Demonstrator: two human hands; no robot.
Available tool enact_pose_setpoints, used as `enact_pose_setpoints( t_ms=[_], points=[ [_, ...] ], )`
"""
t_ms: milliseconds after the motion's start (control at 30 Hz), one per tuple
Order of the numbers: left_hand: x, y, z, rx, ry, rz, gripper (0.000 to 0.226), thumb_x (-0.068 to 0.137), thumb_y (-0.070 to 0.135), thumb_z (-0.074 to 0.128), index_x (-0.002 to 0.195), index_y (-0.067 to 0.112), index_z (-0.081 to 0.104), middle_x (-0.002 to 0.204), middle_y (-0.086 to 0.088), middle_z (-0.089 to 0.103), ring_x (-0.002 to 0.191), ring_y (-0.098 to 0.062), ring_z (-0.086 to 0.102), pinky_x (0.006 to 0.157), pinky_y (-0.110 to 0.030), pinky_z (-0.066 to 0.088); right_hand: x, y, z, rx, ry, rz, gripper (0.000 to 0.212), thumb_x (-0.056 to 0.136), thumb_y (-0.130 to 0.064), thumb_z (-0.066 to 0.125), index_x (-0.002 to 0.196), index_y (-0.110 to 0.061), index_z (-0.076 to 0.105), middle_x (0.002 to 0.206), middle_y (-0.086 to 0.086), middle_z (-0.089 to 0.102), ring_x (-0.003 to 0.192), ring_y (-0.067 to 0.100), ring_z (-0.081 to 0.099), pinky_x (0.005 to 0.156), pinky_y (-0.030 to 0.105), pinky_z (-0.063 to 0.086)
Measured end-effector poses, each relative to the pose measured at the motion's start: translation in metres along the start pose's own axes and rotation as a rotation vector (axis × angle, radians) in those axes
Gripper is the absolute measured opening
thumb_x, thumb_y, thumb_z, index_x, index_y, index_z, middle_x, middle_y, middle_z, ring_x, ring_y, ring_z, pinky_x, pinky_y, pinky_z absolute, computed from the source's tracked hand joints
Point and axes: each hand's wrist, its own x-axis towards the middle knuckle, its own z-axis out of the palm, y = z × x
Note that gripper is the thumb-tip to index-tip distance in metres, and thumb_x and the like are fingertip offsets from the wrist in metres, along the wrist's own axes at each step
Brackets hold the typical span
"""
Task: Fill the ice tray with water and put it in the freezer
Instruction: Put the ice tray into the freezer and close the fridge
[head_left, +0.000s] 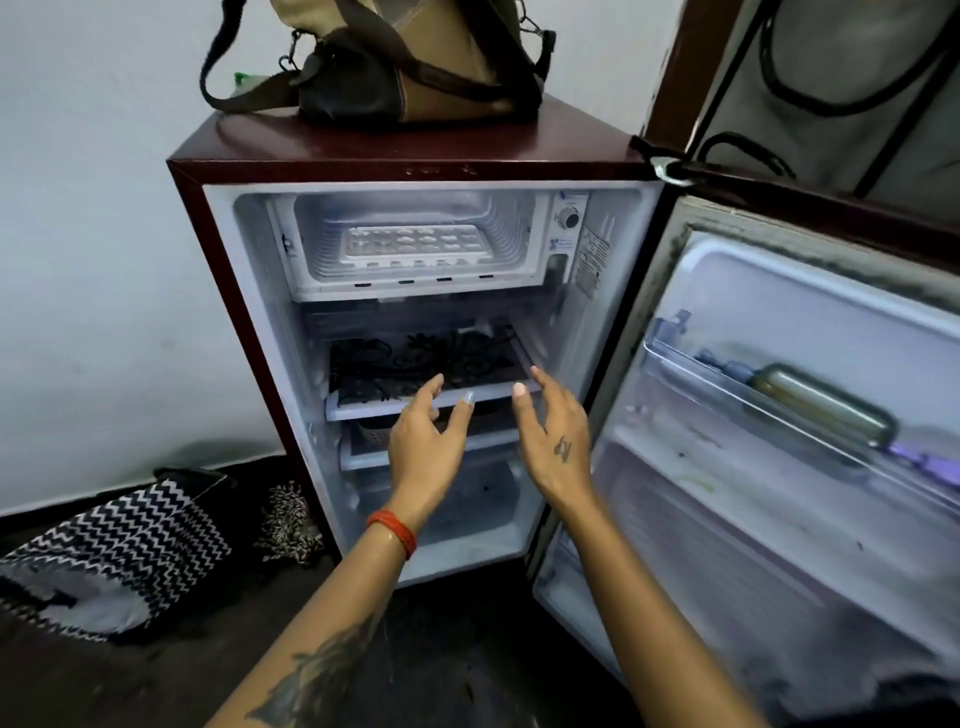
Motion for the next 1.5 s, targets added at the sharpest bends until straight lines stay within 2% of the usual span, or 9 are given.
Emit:
enact_pose_setpoints(
  t_ms=[200,333,600,900,1033,1133,1267,1367,1500],
  points=[
    [-0.044,0.005,0.019,-0.05,-0.053,-0.002,0.051,0.09,0.037,0.058,0.137,0.02,0.045,0.14,0.001,0.049,0.119,-0.015,0.052,0.093,-0.025,0.043,-0.045,0.015,-0.029,-0.016,0.032,0.02,0.048,0.097,-0.041,0.042,0.14,-0.02,0.042,0.144,-0.001,0.044,0.135,0.016,0.035,0.108,0.027,0.024],
    [-0.075,0.007,0.037,-0.037,-0.054,0.023,0.049,0.089,0.036,0.059,0.134,0.02,0.048,0.135,-0.001,0.053,0.116,-0.014,0.054,0.096,-0.029,0.045,-0.075,0.025,-0.054,-0.021,0.037,0.032,0.046,0.097,-0.04,0.043,0.139,-0.019,0.044,0.141,0.0,0.047,0.131,0.015,0.038,0.107,0.025,0.027],
    [-0.165,0.026,0.091,-0.062,-0.081,0.014,0.046,0.09,0.031,0.059,0.133,0.017,0.05,0.134,-0.002,0.054,0.112,-0.014,0.056,0.087,-0.02,0.04,-0.14,0.063,-0.127,-0.057,0.04,0.064,0.047,0.097,-0.041,0.041,0.14,-0.021,0.042,0.144,-0.003,0.043,0.134,0.013,0.034,0.102,0.016,0.019],
    [-0.267,0.046,0.148,-0.054,-0.136,0.038,0.047,0.089,0.033,0.06,0.132,0.017,0.051,0.13,-0.004,0.057,0.111,-0.014,0.057,0.093,-0.028,0.046,-0.215,0.104,-0.209,-0.084,0.092,0.111,0.059,0.09,-0.053,0.033,0.139,-0.021,0.044,0.141,-0.003,0.047,0.131,0.014,0.039,0.105,0.021,0.026],
    [-0.298,0.055,0.173,-0.042,-0.199,0.076,0.047,0.09,0.03,0.06,0.133,0.017,0.049,0.133,-0.003,0.054,0.115,-0.015,0.055,0.09,-0.024,0.044,-0.235,0.121,-0.237,-0.088,0.152,0.168,0.06,0.089,-0.054,0.033,0.139,-0.021,0.044,0.141,-0.004,0.048,0.131,0.012,0.038,0.103,0.017,0.024],
    [-0.313,0.064,0.192,-0.077,-0.253,0.085,0.048,0.09,0.028,0.059,0.135,0.016,0.047,0.135,-0.004,0.053,0.117,-0.015,0.053,0.094,-0.027,0.045,-0.243,0.135,-0.254,-0.08,0.19,0.213,0.052,0.095,-0.051,0.039,0.139,-0.023,0.043,0.142,-0.005,0.046,0.132,0.012,0.036,0.104,0.018,0.023],
    [-0.323,0.069,0.221,-0.076,-0.337,0.131,0.049,0.09,0.032,0.059,0.136,0.019,0.046,0.133,0.0,0.052,0.111,-0.006,0.051,0.094,-0.03,0.047,-0.244,0.15,-0.276,-0.082,0.255,0.266,0.048,0.097,-0.043,0.042,0.14,-0.022,0.042,0.143,-0.003,0.043,0.135,0.013,0.032,0.105,0.018,0.019],
    [-0.326,0.072,0.243,-0.086,-0.395,0.13,0.051,0.089,0.034,0.058,0.137,0.021,0.044,0.13,0.004,0.051,0.113,-0.008,0.051,0.096,-0.034,0.047,-0.241,0.158,-0.292,-0.076,0.277,0.301,0.057,0.093,-0.052,0.038,0.14,-0.021,0.041,0.144,-0.003,0.043,0.135,0.012,0.031,0.105,0.017,0.019],
    [-0.329,0.078,0.272,-0.071,-0.456,0.156,0.052,0.089,0.034,0.058,0.137,0.021,0.044,0.133,-0.002,0.05,0.111,-0.006,0.049,0.098,-0.04,0.047,-0.237,0.174,-0.315,-0.098,0.362,0.343,0.064,0.086,-0.054,0.033,0.138,-0.018,0.044,0.141,-0.001,0.047,0.132,0.014,0.038,0.105,0.019,0.024]
  ],
)
